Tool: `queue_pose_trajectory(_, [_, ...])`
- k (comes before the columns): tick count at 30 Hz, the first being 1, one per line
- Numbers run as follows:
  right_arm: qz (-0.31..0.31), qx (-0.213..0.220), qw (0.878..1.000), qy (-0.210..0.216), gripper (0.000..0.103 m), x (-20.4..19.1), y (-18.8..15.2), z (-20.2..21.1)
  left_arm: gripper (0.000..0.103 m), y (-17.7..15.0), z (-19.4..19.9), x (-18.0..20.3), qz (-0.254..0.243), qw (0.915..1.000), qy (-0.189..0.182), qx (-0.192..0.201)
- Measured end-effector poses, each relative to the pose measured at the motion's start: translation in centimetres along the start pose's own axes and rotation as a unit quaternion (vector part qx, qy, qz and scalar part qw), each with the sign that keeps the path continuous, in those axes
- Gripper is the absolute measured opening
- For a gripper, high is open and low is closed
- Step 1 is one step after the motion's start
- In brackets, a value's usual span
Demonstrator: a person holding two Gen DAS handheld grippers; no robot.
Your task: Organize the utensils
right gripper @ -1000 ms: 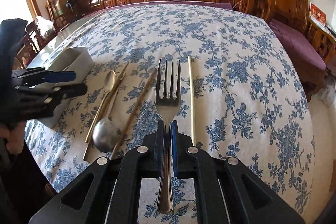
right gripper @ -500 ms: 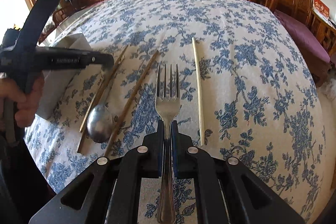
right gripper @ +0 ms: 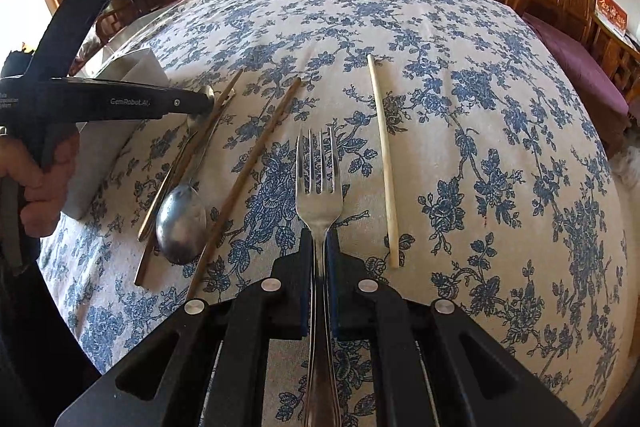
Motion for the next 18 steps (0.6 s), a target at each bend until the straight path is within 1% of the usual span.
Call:
queue_pose_trajectory(3, [0.000,0.003,1.000,-0.001,0.009,0.0,-0.1,0.1,0.003,0.1,0.5,0.1,-0.009,0.9999,0.006,0.010])
queue_pose_trajectory(6, [-0.002,0.002,1.000,-0.001,0.009,0.0,-0.2,0.1,0.000,0.3,1.2,0.4,-0.017,0.9996,0.009,0.020])
queue_pose_trajectory(9, [0.004,0.001,1.000,-0.005,0.010,-0.1,-0.4,0.2,0.000,0.0,1.9,0.7,-0.026,0.9993,0.013,0.025])
queue_pose_trajectory(14, [0.014,0.002,1.000,-0.007,0.021,-0.5,-0.7,0.4,0.000,-0.4,3.6,1.3,-0.033,0.9986,0.010,0.041])
queue_pose_trajectory(18, [0.029,0.007,0.999,-0.026,0.021,-0.9,-0.9,0.5,0.000,-1.0,5.2,1.9,-0.036,0.9981,0.004,0.050])
Point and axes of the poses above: each gripper's, at about its wrist camera, not at the fingertips, and z roughly against the way its jaws point, x to its right, y to its top, the point moved 8 cm from there along -z, roughly the way its jaws point, and after that the axes turned 4 degrees about -y, right-handed, at the moved point
